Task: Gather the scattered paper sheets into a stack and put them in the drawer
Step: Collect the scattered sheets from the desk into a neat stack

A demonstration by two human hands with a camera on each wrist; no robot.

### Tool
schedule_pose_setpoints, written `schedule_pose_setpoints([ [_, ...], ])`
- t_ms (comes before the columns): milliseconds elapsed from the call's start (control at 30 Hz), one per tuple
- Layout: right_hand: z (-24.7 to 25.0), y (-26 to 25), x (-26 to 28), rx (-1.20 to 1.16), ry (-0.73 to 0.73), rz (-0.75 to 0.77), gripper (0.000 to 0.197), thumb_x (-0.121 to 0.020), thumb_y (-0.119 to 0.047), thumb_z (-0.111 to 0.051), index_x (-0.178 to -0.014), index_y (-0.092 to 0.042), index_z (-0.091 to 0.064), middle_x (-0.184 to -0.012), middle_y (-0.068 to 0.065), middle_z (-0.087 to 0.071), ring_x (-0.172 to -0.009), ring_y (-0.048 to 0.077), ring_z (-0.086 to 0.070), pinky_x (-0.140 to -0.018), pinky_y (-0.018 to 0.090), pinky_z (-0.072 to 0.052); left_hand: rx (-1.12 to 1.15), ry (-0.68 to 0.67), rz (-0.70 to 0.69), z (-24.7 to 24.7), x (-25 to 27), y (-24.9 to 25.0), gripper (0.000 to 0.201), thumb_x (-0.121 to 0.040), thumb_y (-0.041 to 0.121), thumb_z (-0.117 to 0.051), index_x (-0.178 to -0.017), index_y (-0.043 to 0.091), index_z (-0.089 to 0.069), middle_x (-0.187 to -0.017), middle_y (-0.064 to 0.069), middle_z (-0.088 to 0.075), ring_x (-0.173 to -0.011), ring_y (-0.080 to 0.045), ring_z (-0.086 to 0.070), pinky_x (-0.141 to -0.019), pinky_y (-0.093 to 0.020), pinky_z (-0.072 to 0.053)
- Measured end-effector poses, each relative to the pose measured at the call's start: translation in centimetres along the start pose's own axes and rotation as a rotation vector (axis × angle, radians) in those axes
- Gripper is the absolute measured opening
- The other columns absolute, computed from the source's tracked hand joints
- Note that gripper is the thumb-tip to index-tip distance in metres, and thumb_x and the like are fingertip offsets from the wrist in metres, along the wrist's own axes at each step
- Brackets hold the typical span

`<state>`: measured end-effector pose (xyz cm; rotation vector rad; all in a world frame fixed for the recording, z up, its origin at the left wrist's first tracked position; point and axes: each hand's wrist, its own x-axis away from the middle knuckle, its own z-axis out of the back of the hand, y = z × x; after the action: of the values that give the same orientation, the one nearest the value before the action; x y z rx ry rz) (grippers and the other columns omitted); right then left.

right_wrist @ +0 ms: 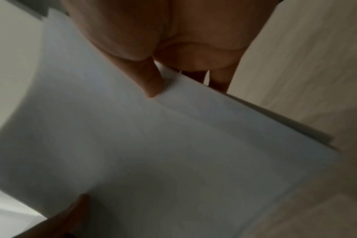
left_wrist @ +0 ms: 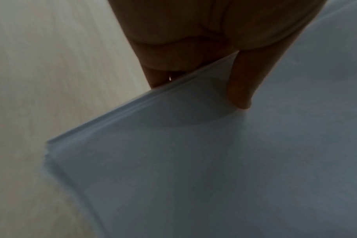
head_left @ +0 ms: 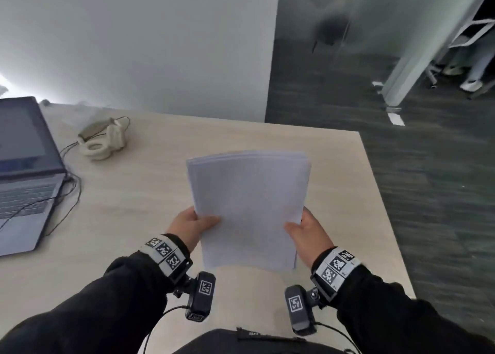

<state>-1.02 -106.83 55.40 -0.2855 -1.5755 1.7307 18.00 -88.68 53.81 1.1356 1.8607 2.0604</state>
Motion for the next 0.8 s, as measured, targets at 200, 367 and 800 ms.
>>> schedule_pose_setpoints([
  [200, -7.8, -4.1, -2.8, 0.073, 0.007, 0.068, 0.031, -0.092, -0.009, -0.047, -0.114, -0.028, -0.058, -0.102, -0.010, -0.070, -0.089, 0.012, -0.066, -0.066, 0.021, -0.049, -0.161, 0.119, -0.171, 7.2, -2.1, 3.5, 0.023, -0.083, -0.007, -0.068, -0.081, 0.016, -0.069, -0.066, 0.012, -0.072, -0.063, 0.000, -0.066, -0.062, -0.011, -0.051],
  [367, -10.1, -3.5, -3.0, 0.099, 0.037, 0.025, 0.029, -0.090, -0.007, -0.049, -0.111, -0.024, -0.060, -0.106, -0.006, -0.069, -0.102, 0.015, -0.063, -0.082, 0.030, -0.047, -0.280, 0.045, -0.147, 9.8, -3.5, 2.5, 0.023, -0.082, 0.001, -0.074, -0.080, 0.024, -0.068, -0.074, 0.014, -0.070, -0.074, -0.010, -0.064, -0.066, -0.018, -0.047],
  [800, -11.1, -9.7, -2.6, -0.299, 0.228, 0.177, 0.040, -0.081, -0.051, -0.056, -0.102, -0.019, -0.067, -0.093, -0.004, -0.075, -0.083, 0.010, -0.070, -0.073, 0.029, -0.052, -0.040, -0.139, -0.372, 9.8, -2.5, 8.7, 0.046, -0.071, 0.029, -0.078, -0.112, 0.017, -0.063, -0.097, 0.005, -0.075, -0.087, -0.009, -0.071, -0.069, -0.019, -0.053],
])
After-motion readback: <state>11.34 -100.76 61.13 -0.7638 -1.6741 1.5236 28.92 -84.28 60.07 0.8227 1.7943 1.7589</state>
